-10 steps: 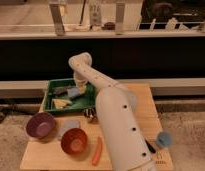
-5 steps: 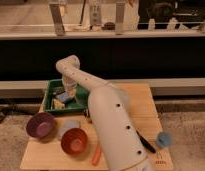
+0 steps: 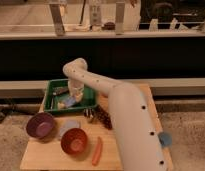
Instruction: Wipe tray with sponge
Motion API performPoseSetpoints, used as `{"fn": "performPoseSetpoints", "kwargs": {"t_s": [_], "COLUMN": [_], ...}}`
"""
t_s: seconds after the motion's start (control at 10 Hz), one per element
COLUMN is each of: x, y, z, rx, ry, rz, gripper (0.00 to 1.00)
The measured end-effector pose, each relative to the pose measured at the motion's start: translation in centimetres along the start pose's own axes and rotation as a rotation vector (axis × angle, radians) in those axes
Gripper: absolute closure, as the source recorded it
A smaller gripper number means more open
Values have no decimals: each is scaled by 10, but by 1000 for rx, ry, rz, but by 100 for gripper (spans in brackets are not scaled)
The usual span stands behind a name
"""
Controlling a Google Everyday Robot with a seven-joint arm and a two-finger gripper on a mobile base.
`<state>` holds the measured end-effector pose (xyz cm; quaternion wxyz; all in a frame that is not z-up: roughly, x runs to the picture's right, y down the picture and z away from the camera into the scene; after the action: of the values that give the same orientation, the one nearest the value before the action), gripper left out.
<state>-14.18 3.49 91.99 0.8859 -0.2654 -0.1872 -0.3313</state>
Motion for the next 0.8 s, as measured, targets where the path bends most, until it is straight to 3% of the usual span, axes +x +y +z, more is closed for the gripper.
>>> {"fn": "performPoseSetpoints", "kwargs": {"t_s": [0.2, 0.8], "x": [8, 6], "y": [13, 12], "z": [-16, -16], "rx": [47, 46], "ry": [-22, -24], "rz": [8, 6], "gripper": [99, 99]}}
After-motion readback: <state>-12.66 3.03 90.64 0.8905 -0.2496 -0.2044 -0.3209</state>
